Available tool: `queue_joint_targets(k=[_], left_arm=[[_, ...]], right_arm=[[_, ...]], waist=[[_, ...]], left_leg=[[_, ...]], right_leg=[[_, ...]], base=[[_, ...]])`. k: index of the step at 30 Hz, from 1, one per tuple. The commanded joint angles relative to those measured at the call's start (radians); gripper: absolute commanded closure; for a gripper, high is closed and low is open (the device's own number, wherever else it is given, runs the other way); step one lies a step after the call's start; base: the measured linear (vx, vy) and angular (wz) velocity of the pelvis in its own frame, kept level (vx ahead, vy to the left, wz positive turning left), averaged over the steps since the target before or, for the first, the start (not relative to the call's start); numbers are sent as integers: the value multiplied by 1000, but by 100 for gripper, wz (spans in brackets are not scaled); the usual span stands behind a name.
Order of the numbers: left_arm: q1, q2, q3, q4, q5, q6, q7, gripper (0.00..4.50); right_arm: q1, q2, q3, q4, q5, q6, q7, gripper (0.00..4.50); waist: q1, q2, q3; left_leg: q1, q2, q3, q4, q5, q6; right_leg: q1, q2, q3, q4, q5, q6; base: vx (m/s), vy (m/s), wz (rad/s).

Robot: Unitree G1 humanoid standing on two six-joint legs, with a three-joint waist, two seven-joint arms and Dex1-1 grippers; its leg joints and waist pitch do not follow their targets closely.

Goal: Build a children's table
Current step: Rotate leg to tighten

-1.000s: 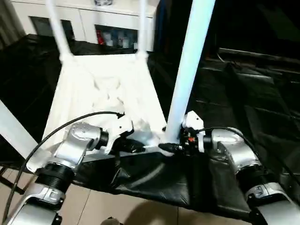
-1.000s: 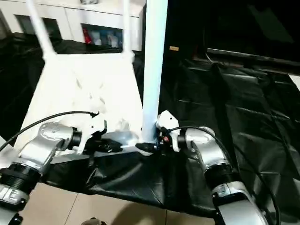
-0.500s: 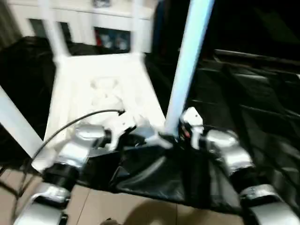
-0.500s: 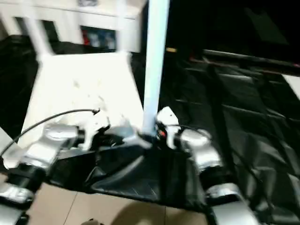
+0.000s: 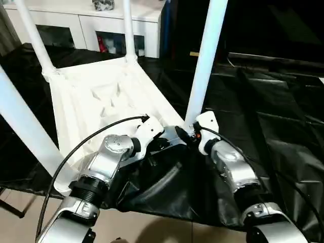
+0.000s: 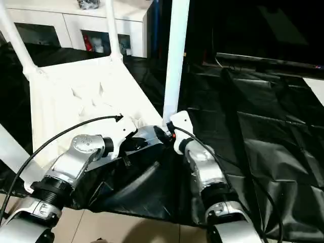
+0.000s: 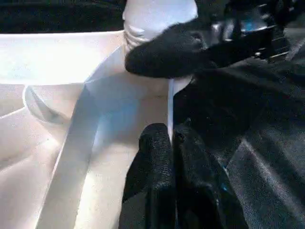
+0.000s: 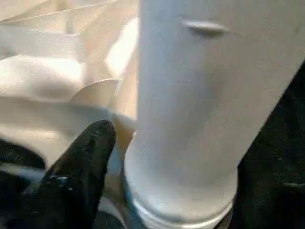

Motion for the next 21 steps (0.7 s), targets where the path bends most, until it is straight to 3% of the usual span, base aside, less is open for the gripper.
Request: queue_joint_targets(k=[1, 4, 10, 11, 12, 13, 16, 17, 21], left_arm=[[16, -10, -21, -11, -47, -44, -49, 450], [34, 52, -26, -46, -91, -57, -177, 450], [31, 99, -22, -51, -106, -71, -251, 450], [30, 112, -22, -52, -111, -76, -277, 450], [30, 118, -23, -51, -113, -81, -286, 450], [30, 126, -24, -50, -117, -83, -298, 450], [28, 164, -34, -43, -128, -84, -364, 450], [27, 171, -36, -43, -131, -82, -380, 450], [18, 180, -37, -11, -115, -109, -380, 450]], right_arm=[[-7, 13, 83, -21, 0, -33, 115, 65], [-29, -45, 83, -20, 32, -44, 263, 65], [-29, -97, 98, -56, 71, -25, 444, 100], [-27, -109, 104, -64, 80, -12, 488, 109], [-27, -114, 108, -66, 84, -9, 505, 109], [-26, -121, 113, -67, 86, -8, 532, 122], [-31, -145, 138, -73, 92, 10, 620, 141], [-34, -149, 142, -71, 91, 11, 631, 143], [-41, -145, 151, -61, 84, 10, 646, 175]], waist=[[2, -5, -54], [0, -7, -52], [10, -3, -53], [14, -4, -54], [12, -23, -53], [18, -12, -52], [22, -24, -51], [23, -20, -51], [21, -22, -50]], left_leg=[[-1, 19, -1, -56, -211, 43], [-1, 19, 2, -54, -208, 57], [5, 28, 3, -51, -194, 64], [3, 27, 3, -50, -186, 66], [1, 27, 6, -50, -180, 71], [2, 28, 5, -50, -183, 69], [1, 27, 5, -49, -178, 68], [0, 28, 5, -49, -174, 68], [2, 28, 4, -50, -179, 57]], right_leg=[[48, -57, 40, -74, -151, -182], [48, -56, 39, -72, -133, -203], [43, -54, 38, -63, -83, -235], [47, -53, 36, -60, -71, -237], [48, -52, 36, -61, -71, -234], [46, -58, 37, -60, -97, -229], [48, -57, 36, -61, -111, -223], [46, -58, 36, -58, -111, -223], [45, -60, 36, -60, -120, -223]], base=[[0, 0, 0], [0, 0, 0], [0, 0, 0], [0, 0, 0], [0, 0, 0], [0, 0, 0], [0, 0, 0], [0, 0, 0], [0, 0, 0]])
